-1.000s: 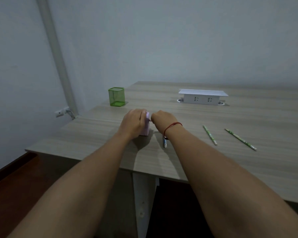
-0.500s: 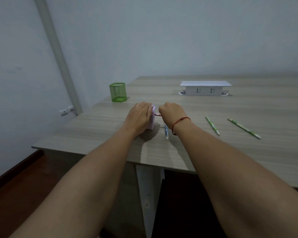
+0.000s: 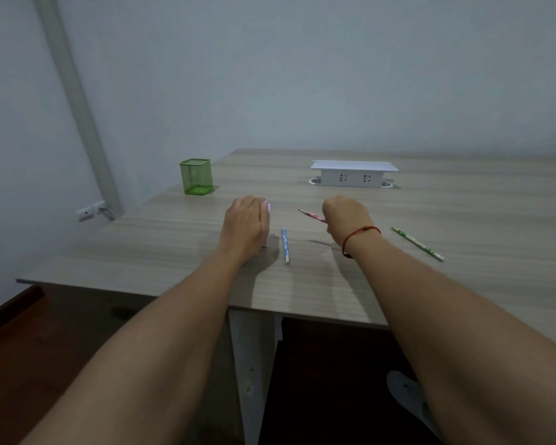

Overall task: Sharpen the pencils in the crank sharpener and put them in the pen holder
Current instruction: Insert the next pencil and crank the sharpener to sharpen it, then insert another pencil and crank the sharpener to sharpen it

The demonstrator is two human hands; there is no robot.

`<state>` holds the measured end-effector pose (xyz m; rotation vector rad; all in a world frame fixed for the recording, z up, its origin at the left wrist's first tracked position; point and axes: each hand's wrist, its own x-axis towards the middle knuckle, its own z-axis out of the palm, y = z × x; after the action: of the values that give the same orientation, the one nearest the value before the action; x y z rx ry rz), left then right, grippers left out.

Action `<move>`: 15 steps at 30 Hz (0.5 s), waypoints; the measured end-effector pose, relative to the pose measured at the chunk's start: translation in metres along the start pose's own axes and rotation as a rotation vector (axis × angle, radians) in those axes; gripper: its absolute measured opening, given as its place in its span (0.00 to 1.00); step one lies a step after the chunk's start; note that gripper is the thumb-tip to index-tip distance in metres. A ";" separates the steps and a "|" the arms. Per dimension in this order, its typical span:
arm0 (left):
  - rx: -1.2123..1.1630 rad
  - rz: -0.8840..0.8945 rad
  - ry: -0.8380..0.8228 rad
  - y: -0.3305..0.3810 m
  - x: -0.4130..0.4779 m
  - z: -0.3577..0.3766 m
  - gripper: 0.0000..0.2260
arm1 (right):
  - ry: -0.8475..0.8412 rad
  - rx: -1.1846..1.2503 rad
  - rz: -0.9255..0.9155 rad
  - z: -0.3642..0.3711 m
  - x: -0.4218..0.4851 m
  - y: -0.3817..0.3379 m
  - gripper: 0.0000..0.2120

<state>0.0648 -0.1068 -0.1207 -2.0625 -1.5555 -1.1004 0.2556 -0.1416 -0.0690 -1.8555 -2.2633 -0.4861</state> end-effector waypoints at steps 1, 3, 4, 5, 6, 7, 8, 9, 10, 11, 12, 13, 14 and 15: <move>-0.015 -0.022 0.010 0.001 -0.001 0.000 0.21 | 0.001 0.013 0.007 0.000 0.001 -0.002 0.10; -0.040 -0.073 -0.001 0.001 -0.003 -0.002 0.23 | 0.012 0.042 0.022 0.000 0.002 -0.007 0.10; -0.048 -0.089 -0.008 0.000 -0.004 -0.002 0.24 | 0.016 0.064 0.034 0.001 0.003 -0.009 0.10; -0.051 -0.098 -0.011 0.001 -0.006 -0.003 0.24 | 0.015 0.091 0.048 0.002 0.004 -0.012 0.10; -0.052 -0.104 -0.010 0.001 -0.006 -0.004 0.24 | 0.006 0.127 0.067 0.003 0.005 -0.015 0.09; -0.049 -0.107 -0.006 0.001 -0.007 -0.004 0.24 | -0.007 0.173 0.092 0.006 0.006 -0.018 0.09; -0.050 -0.113 0.000 0.001 -0.007 -0.004 0.24 | -0.027 0.228 0.121 0.008 0.006 -0.022 0.09; -0.048 -0.119 -0.002 0.001 -0.007 -0.005 0.25 | -0.052 0.284 0.151 0.011 0.005 -0.025 0.09; -0.049 -0.122 -0.003 0.002 -0.008 -0.005 0.25 | -0.078 0.335 0.176 0.015 0.005 -0.028 0.09; -0.052 -0.127 -0.005 0.002 -0.009 -0.005 0.25 | -0.099 0.379 0.194 0.018 0.005 -0.032 0.09; -0.058 -0.132 -0.006 0.002 -0.009 -0.005 0.25 | -0.111 0.413 0.205 0.021 0.004 -0.035 0.10; -0.060 -0.135 -0.002 0.003 -0.010 -0.007 0.25 | -0.112 0.438 0.217 0.023 0.004 -0.037 0.10; -0.056 -0.134 0.004 0.005 -0.011 -0.008 0.25 | -0.104 0.451 0.230 0.025 0.004 -0.039 0.08; -0.048 -0.133 0.010 0.007 -0.013 -0.009 0.25 | -0.094 0.451 0.238 0.026 0.005 -0.040 0.06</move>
<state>0.0661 -0.1237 -0.1229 -2.0047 -1.6986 -1.2039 0.2173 -0.1342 -0.0972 -1.8928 -1.9542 0.1426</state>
